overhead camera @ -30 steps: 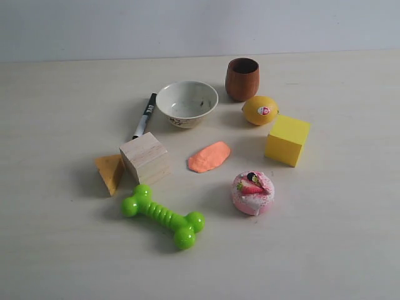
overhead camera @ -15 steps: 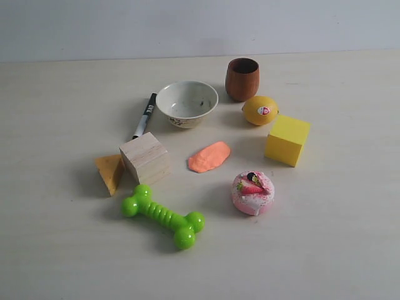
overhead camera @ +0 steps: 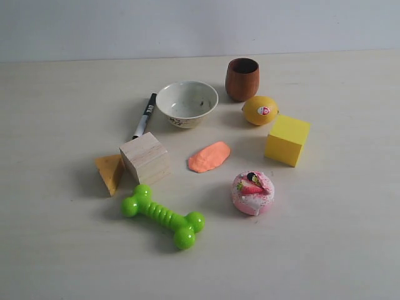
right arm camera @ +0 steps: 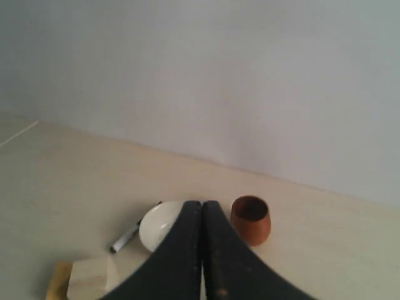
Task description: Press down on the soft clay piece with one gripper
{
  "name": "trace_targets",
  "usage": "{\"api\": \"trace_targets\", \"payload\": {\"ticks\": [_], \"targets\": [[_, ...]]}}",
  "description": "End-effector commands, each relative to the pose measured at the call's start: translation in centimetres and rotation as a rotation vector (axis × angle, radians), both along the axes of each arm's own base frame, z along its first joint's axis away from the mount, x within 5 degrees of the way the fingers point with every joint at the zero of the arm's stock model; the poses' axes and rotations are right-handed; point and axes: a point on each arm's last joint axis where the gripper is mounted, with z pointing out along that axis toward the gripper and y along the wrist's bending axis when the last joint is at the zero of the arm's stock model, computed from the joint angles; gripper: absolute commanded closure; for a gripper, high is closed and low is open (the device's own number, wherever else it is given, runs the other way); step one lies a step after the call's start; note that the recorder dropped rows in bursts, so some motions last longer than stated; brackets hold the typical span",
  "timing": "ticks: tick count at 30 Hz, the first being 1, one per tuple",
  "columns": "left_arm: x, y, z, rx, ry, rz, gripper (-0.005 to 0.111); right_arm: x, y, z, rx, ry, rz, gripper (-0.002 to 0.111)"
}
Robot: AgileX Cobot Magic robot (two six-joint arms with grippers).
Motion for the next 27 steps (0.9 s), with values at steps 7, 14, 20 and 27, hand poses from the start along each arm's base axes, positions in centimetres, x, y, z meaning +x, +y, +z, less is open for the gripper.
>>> {"api": "trace_targets", "payload": {"ticks": [7,14,20,27], "targets": [[0.0,0.0,0.2,0.004,-0.018,0.002,0.107,6.9,5.5,-5.5,-0.177,0.349,0.136,0.108],[0.0,0.0,0.2,0.004,-0.018,0.002,0.107,10.0,9.6,-8.9,-0.332,0.509,0.214,0.108],[0.0,0.0,0.2,0.004,-0.018,0.002,0.107,13.0,11.5,-10.5,-0.390,0.654,0.269,0.108],[0.0,0.0,0.2,0.004,-0.018,0.002,0.107,15.6,13.1,-13.4,-0.388,0.745,0.297,0.108]]}}
